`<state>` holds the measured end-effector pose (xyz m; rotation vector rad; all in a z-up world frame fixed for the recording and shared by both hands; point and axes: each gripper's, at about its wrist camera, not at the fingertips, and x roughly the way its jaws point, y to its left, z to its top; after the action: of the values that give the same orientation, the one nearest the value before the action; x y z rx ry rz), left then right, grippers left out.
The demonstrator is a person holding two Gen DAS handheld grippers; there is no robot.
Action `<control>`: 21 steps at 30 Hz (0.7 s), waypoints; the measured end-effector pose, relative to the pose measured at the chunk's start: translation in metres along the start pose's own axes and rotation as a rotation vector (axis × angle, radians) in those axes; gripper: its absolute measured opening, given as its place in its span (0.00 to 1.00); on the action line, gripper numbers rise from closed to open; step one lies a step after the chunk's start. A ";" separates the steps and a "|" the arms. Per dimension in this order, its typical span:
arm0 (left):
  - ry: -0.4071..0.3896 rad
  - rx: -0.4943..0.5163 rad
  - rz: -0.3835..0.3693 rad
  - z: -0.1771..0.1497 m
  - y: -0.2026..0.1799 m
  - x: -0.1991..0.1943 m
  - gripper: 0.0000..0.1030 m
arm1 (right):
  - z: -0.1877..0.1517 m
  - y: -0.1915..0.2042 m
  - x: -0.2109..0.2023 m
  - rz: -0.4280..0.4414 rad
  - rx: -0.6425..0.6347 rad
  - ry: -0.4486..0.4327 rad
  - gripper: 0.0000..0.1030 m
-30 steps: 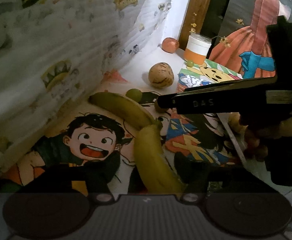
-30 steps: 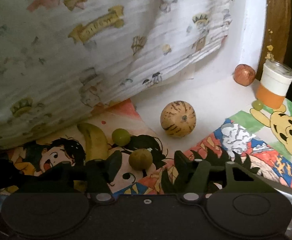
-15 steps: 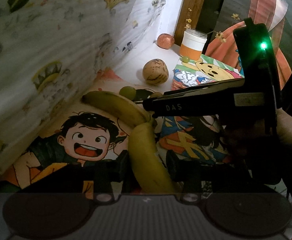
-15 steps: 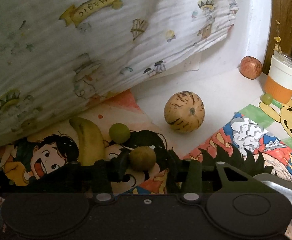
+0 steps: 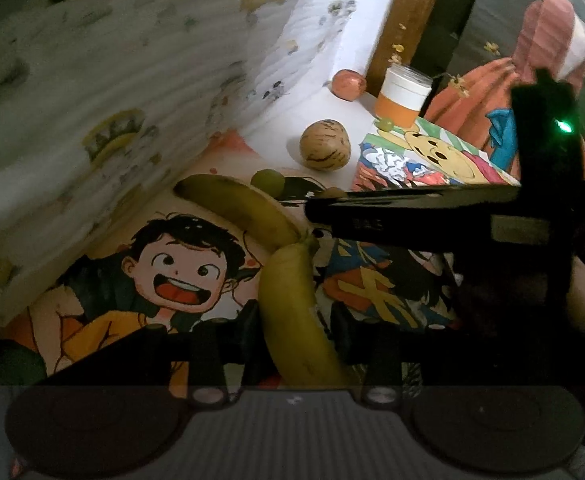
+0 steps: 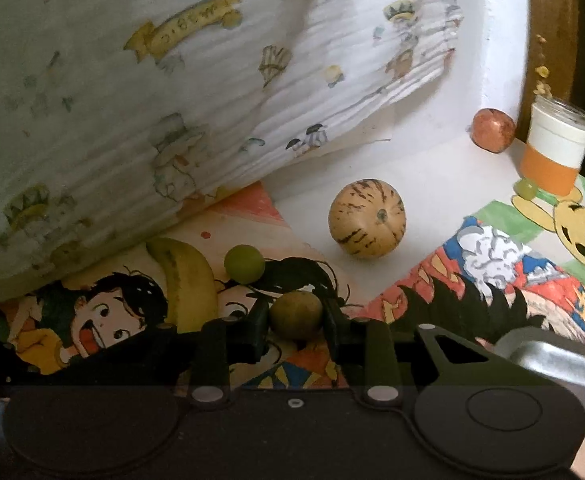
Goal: Organize fruits
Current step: 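Close left gripper on the banana while right gripper closes on the brown fruit, then carry the banana in left tool while right tool carries brown fruit over tray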
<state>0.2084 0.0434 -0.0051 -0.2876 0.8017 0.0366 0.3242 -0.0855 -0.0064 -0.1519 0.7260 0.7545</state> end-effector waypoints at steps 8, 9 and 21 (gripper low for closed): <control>0.006 -0.039 -0.010 -0.003 0.000 -0.012 0.37 | -0.018 0.003 -0.038 -0.007 0.072 -0.028 0.30; 0.012 -0.047 -0.016 -0.005 0.000 -0.013 0.36 | -0.021 0.004 -0.044 -0.008 0.080 -0.034 0.30; -0.028 -0.061 -0.026 -0.010 -0.012 -0.044 0.34 | -0.052 0.002 -0.116 -0.046 0.188 -0.120 0.31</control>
<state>0.1727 0.0325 0.0230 -0.3547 0.7702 0.0405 0.2363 -0.1696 0.0300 0.0466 0.6730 0.6426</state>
